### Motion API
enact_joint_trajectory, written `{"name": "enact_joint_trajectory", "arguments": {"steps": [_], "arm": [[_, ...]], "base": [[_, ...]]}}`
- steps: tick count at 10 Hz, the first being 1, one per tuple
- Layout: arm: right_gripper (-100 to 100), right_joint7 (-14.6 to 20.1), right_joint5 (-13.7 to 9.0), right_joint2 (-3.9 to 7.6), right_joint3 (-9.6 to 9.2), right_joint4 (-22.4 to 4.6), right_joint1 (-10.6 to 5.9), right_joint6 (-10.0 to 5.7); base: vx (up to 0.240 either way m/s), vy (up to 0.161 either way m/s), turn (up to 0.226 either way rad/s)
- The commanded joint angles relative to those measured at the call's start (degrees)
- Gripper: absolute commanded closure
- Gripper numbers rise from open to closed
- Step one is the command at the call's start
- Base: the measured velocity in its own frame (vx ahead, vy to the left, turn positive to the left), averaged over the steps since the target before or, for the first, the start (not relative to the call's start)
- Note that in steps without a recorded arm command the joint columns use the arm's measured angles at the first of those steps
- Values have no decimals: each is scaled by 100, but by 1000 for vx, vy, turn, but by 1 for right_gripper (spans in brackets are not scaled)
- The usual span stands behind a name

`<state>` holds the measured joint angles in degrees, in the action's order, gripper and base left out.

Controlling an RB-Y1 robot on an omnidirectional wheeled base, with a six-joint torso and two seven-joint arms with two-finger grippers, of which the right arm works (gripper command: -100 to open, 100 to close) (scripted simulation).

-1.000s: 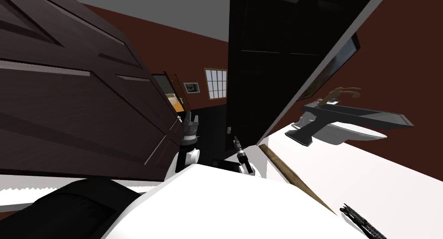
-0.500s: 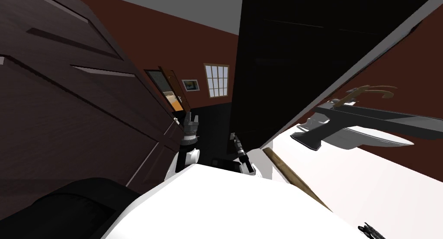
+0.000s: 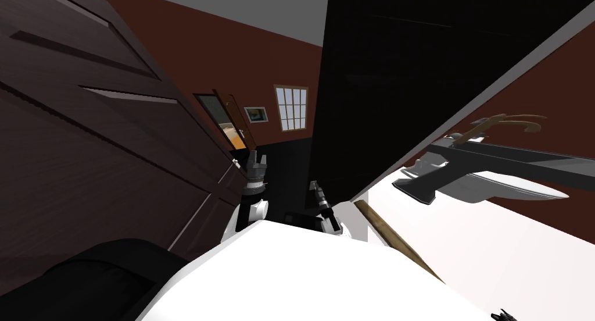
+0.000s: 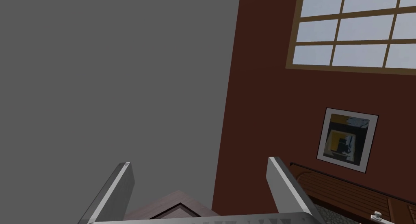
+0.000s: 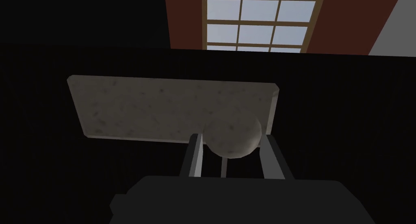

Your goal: Push the door open

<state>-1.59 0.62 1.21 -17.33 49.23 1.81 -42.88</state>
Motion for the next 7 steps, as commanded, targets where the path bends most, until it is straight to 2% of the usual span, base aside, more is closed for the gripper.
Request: {"name": "enact_joint_trajectory", "arguments": {"steps": [1,3,4,7], "arm": [[100,1,2,0,-6,-9,15,5],[100,1,2,0,-6,-9,15,5],[100,-16,-38,79,85,-30,1,10],[100,-39,-92,155,207,-52,-23,10]], "base": [[-17,-5,-4],[-4,-1,-2],[67,37,-23],[153,85,-53]]}}
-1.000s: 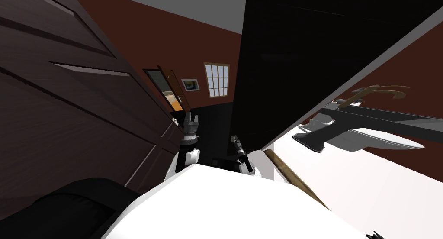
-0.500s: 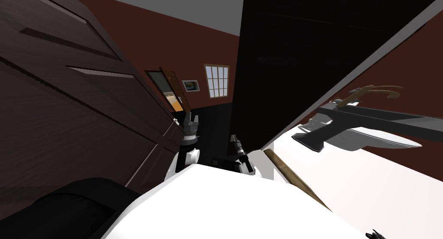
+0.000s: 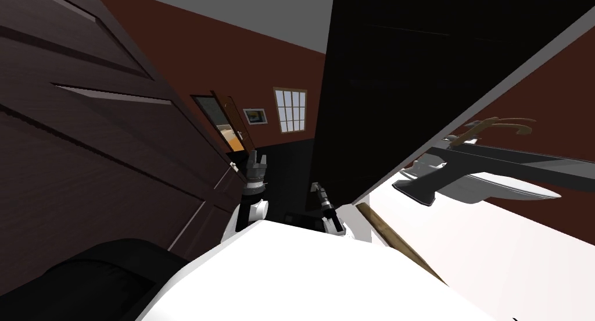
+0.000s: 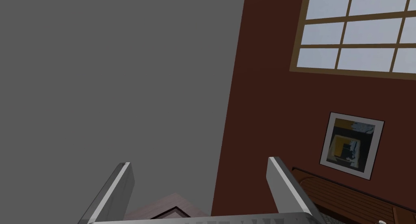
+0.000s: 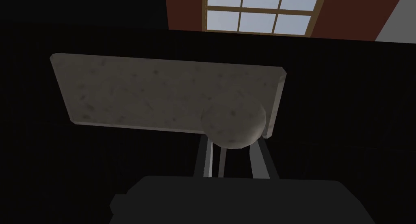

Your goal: Push the door open

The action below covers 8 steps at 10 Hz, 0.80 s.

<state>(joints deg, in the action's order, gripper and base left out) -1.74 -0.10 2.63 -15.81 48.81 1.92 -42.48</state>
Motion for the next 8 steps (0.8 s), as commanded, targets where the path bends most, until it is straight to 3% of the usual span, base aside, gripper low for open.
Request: {"name": "enact_joint_trajectory", "arguments": {"steps": [1,2,6,8], "arm": [[100,-35,-47,44,114,-20,-45,-30],[-100,-8,-28,48,26,62,24,-5],[-100,42,-41,33,-33,136,71,18],[-100,84,-51,-54,-82,199,110,37]], "base": [[188,67,-57],[-30,30,-28],[-174,-35,-13],[-241,-27,-19]]}}
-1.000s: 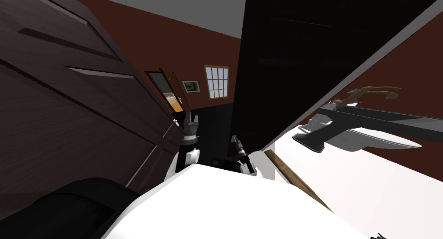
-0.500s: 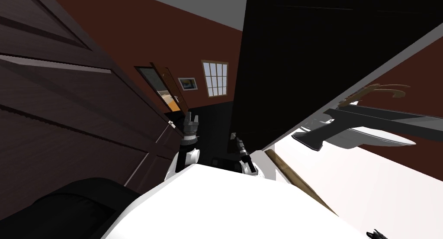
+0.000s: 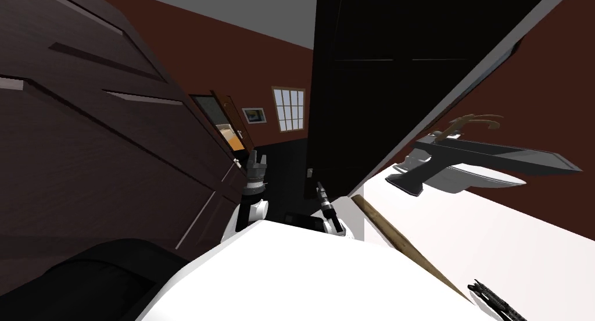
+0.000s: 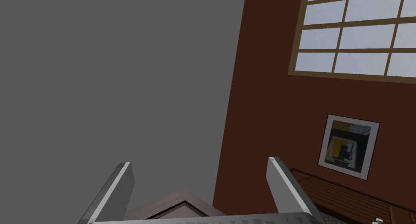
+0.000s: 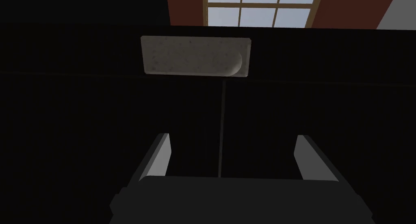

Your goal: Push the door open

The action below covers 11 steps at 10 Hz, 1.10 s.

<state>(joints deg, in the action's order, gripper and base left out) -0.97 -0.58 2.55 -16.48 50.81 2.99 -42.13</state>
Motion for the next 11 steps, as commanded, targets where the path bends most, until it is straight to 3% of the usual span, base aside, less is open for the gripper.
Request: {"name": "enact_joint_trajectory", "arguments": {"steps": [1,3,6,9,11], "arm": [[-100,26,-8,-112,-37,27,20,10],[-100,10,-9,-8,-4,21,12,8],[-100,-3,-17,28,30,-21,-18,-20],[-100,-19,-28,8,75,-77,-57,-58],[-100,-32,-37,-71,113,-124,-89,-88]], "base": [[-228,-13,-23],[-17,18,14],[188,51,19],[214,72,24],[225,56,32]]}}
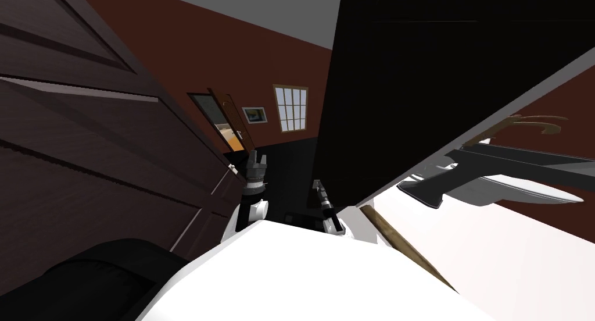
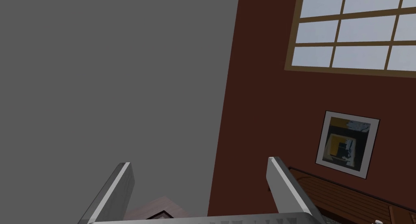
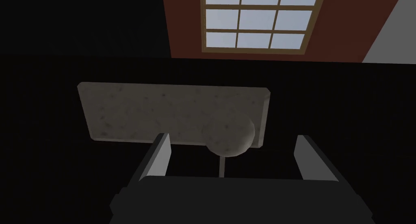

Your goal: Push the door open

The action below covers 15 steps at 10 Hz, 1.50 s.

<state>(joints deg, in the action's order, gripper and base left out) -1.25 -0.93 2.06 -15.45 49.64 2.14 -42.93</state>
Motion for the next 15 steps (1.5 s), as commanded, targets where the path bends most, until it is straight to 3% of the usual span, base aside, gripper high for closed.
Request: {"name": "enact_joint_trajectory", "arguments": {"steps": [1,2,3,8,15], "arm": [[-100,-9,-6,-71,24,-23,-16,-19],[-100,-4,-4,-43,15,-25,-13,-18],[100,-4,-4,-43,15,-25,-13,-18],[100,-4,-4,-43,15,-25,-13,-18],[100,-108,-180,147,433,-98,-74,-4]], "base": [[188,35,15],[72,14,-9],[-15,0,7],[-12,-3,1],[173,76,-45]]}}
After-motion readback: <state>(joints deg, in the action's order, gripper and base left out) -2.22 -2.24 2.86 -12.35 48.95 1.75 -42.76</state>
